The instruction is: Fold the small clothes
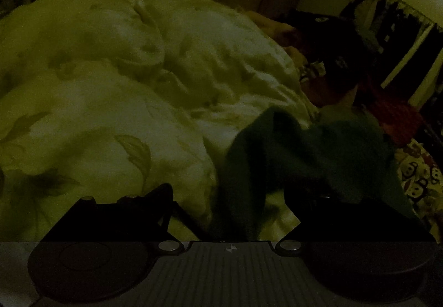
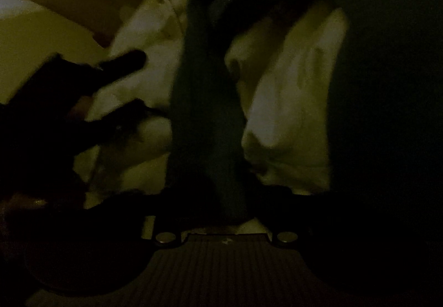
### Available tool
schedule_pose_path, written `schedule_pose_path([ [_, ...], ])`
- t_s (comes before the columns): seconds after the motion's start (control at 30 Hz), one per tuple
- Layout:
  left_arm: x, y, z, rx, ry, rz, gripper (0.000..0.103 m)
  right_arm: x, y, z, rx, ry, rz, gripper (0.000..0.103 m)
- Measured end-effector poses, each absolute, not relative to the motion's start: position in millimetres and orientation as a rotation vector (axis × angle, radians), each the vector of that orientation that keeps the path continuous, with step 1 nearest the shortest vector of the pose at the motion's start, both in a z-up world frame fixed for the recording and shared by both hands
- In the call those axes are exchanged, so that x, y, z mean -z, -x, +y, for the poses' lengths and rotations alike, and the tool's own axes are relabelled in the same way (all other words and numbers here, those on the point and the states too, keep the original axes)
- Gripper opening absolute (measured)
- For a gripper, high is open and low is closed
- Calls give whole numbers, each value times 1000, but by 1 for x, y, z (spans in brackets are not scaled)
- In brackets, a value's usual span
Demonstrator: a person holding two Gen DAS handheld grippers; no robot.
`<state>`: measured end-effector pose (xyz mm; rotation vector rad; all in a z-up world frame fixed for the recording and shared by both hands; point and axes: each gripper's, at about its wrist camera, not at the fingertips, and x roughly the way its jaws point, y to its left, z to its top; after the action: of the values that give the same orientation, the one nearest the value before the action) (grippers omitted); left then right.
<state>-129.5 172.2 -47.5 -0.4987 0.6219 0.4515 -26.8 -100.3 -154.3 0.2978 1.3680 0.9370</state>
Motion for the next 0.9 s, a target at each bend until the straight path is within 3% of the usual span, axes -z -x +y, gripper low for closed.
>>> schedule_pose_path([
  [0.3, 27, 123, 177, -468, 554, 529, 103, 43, 21, -201, -1025, -695, 1055, 9],
  [0.53, 19, 84, 159, -364, 495, 532, 103, -58, 44, -330, -886, -683, 736, 9],
  [0.73, 33, 32, 126, -239, 377, 592, 103, -8, 70, -396, -538, -716, 898, 9],
  [0.9, 43, -4, 90, -101, 228, 665, 103, 30, 76, -396, -415, -713, 960, 9],
])
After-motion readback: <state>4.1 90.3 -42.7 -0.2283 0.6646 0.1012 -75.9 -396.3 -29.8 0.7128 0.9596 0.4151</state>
